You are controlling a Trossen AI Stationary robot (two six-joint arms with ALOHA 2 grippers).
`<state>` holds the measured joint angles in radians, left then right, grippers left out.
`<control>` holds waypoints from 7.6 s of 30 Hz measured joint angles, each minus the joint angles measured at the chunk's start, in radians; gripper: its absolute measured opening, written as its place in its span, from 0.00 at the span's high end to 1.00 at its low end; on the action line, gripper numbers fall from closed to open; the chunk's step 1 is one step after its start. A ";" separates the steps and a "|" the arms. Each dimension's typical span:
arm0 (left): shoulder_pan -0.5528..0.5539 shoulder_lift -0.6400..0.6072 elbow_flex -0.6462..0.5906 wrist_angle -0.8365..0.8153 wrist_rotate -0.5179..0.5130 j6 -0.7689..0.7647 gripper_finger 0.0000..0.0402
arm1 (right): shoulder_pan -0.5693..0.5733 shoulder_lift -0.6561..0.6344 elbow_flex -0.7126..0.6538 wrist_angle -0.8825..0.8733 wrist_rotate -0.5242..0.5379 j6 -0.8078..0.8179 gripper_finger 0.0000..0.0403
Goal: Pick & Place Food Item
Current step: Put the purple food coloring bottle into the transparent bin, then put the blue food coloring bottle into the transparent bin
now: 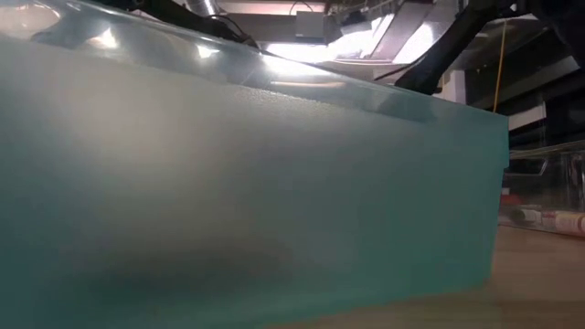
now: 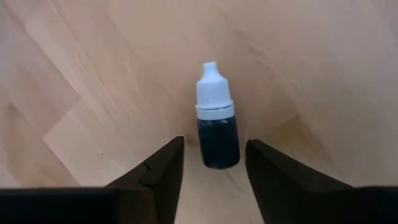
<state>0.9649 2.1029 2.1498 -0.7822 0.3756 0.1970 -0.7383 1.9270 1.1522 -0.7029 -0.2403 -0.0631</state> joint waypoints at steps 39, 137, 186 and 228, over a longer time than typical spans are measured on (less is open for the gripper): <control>0.000 0.000 0.000 0.008 0.001 0.000 0.65 | 0.006 -0.573 -0.006 -0.588 -0.122 0.250 0.90; -0.085 0.017 0.000 0.022 0.064 0.051 0.65 | -0.385 -0.181 0.069 -0.047 0.457 0.711 1.00; -0.039 0.016 0.000 0.018 0.064 0.042 0.65 | -0.403 0.021 0.043 0.023 0.286 0.737 1.00; -0.084 0.016 0.000 0.031 -0.028 0.088 0.65 | -0.125 -0.162 0.288 0.116 -0.396 0.259 0.85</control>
<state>0.8813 2.1185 2.1498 -0.7513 0.3477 0.2846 -0.8633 1.7653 1.4399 -0.5867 -0.6363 0.1958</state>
